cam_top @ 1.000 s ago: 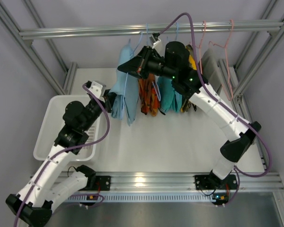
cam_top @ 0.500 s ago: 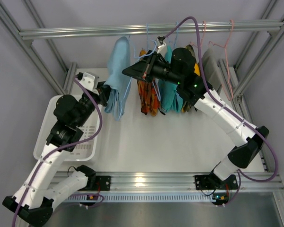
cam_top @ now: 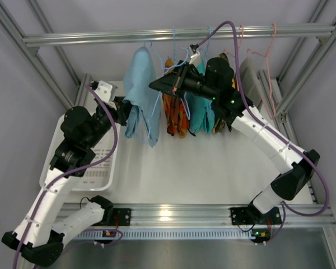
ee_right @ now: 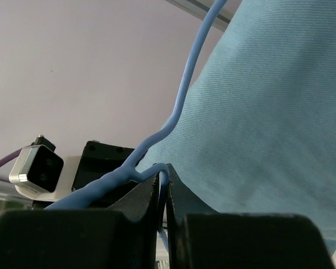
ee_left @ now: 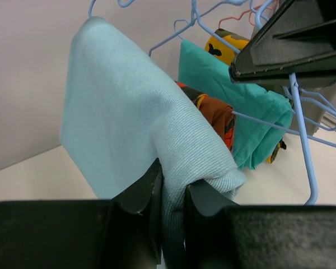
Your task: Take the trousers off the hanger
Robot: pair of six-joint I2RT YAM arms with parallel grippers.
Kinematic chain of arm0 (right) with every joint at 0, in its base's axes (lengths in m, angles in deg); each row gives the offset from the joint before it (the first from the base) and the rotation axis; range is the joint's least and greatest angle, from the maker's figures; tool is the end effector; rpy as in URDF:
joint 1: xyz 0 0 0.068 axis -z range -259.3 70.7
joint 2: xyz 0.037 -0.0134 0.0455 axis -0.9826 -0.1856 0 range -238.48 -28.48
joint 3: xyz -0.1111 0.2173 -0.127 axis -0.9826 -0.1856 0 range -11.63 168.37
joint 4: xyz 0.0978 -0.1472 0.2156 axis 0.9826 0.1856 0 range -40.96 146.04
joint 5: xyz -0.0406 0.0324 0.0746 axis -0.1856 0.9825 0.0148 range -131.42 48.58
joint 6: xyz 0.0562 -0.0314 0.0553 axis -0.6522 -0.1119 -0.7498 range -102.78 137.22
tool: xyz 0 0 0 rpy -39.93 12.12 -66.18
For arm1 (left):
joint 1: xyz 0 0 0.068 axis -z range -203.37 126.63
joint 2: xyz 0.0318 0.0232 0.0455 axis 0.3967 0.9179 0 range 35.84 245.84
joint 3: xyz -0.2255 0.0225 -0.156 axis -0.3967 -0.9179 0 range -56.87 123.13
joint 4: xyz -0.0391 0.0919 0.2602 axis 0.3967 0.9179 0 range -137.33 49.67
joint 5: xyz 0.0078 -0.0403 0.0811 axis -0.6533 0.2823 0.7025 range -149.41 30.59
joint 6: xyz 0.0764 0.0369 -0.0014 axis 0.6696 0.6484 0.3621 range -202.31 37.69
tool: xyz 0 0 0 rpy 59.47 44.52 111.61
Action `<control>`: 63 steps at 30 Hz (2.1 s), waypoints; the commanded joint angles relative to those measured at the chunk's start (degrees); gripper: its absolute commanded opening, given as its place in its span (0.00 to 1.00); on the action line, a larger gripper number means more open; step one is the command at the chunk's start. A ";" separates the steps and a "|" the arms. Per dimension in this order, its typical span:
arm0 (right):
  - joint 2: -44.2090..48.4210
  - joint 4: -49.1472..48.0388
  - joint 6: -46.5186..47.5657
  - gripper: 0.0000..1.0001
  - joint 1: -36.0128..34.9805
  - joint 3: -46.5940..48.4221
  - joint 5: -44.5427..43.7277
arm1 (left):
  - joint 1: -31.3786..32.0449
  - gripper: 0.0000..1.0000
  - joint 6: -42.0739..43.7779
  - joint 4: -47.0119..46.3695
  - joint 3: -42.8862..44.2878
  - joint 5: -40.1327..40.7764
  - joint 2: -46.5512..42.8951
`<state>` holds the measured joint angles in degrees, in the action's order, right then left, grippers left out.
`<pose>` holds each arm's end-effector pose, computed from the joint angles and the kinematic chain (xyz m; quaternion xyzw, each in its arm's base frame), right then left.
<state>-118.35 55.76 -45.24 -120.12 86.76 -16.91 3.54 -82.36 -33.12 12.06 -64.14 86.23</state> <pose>0.2922 0.2933 0.4827 -0.0221 0.6965 0.6420 0.3197 0.2011 -0.1089 0.4705 0.1872 0.6537 -0.1981 0.7059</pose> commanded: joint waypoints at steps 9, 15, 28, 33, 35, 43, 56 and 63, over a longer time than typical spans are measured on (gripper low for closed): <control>-0.22 0.49 6.12 0.00 1.88 13.48 -1.22 | 0.24 0.00 1.72 -9.65 -6.95 -6.44 -9.08; -0.22 1.54 6.73 0.00 1.97 16.22 -1.75 | 0.15 0.00 2.08 -8.68 -10.91 -5.64 -9.87; -1.89 2.07 6.03 0.00 1.97 18.68 -1.92 | 0.15 0.32 1.73 -9.47 -12.15 -15.57 -7.50; -2.33 1.81 5.42 0.00 1.88 19.30 -1.75 | 0.24 0.34 1.64 -10.53 -11.71 -16.71 -5.39; -2.42 1.63 5.24 0.00 1.80 19.56 -1.75 | 0.15 0.35 1.72 -10.88 -11.62 -16.98 -4.34; -3.39 1.19 4.63 0.00 0.83 20.88 -2.01 | 0.24 0.36 0.32 -13.69 -11.27 -17.68 -1.00; -5.32 2.86 3.49 0.00 -0.40 22.46 -4.73 | 0.24 0.57 -1.79 -17.74 -12.24 -20.58 -1.79; -6.20 3.47 2.60 0.00 -0.58 23.34 -5.53 | 1.12 0.66 0.22 -16.42 -12.59 -21.29 -2.14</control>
<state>-125.56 66.56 -43.05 -120.03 104.75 -21.28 4.00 -83.08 -44.39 -0.34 -84.14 85.29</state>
